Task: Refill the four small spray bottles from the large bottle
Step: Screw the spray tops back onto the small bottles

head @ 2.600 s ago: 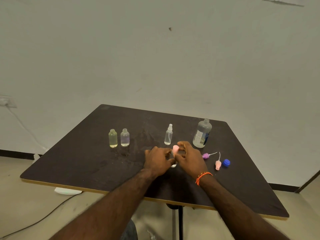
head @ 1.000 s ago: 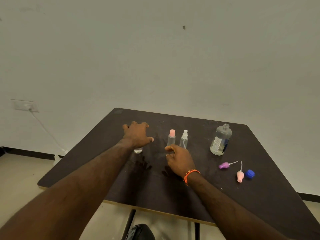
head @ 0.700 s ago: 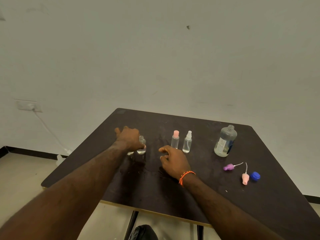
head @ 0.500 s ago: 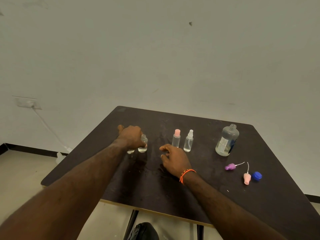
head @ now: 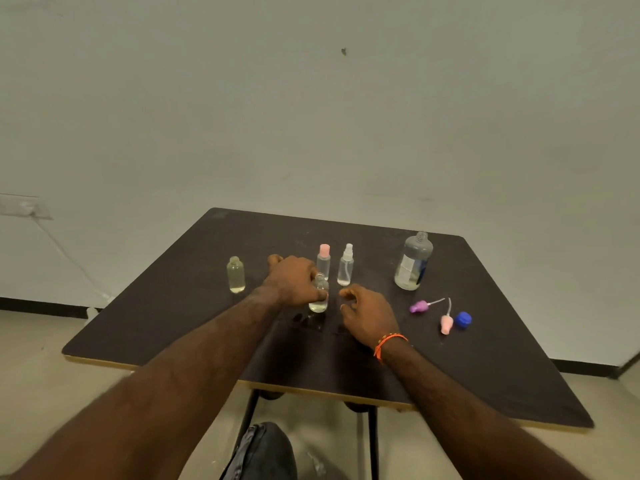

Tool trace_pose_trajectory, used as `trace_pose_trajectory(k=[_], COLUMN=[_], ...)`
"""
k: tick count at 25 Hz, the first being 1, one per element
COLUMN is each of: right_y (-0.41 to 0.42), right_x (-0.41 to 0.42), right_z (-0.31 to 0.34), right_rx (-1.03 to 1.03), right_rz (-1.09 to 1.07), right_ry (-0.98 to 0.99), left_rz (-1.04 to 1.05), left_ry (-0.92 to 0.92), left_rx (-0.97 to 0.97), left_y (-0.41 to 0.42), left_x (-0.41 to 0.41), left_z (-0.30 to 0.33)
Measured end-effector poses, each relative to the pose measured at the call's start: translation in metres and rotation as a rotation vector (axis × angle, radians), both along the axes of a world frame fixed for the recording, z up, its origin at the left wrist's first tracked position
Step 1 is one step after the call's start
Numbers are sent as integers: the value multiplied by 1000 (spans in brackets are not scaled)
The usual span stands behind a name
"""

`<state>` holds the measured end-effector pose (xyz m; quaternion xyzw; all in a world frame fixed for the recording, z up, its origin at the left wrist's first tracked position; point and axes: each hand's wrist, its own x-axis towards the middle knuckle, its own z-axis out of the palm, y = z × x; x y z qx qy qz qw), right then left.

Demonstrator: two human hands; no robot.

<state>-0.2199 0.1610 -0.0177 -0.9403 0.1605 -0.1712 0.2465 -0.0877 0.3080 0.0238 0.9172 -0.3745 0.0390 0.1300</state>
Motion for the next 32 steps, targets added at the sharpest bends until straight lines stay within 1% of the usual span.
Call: trace_pose_trajectory(k=[5, 8, 10, 13, 15, 20, 25, 26, 27, 28, 29, 31, 32], right_y=[-41, -63, -75, -97, -111, -130, -127, -126, -124, -121, -115, -98, -88], right_x=[-47, -65, -72, -75, -71, -55, -47, -45, -44, -43, -43, -44, -46], right_z=[-1, -5, -4, 2, 7, 18, 10, 11, 13, 17, 24, 45, 57], right_rx=[-6, -44, -125, -389, -514, -579, -636, -647, -639, -593, -488, -184, -46], right_rz=[-126, -185, -193, -209, -208, -139, -91, -74, -58, -47, -41, -53, -73], right_ry=[50, 87, 106, 189, 284, 521, 528, 504, 438, 321, 170, -131, -248], left_rz=[-110, -159, -169, -157, -144, -97, -108, -110, -108, -103, -98, -88, -83], left_ry=[13, 23, 44, 137, 193, 229, 206, 209, 208, 208, 210, 224, 228], left_rx=[-31, -62, -74, -87, -104, -202, -209, -210, -210, -211, -215, -222, -227], left_y=[-42, -61, -66, -69, -69, -66, -62, -63, -62, -62, -62, -61, -61], left_x=[-45, -59, -63, -63, -61, -62, -65, -65, -65, -65, -65, -65, -65], left_z=[-5, -11, -13, -16, -17, -27, -29, -29, -28, -28, -29, -31, -32])
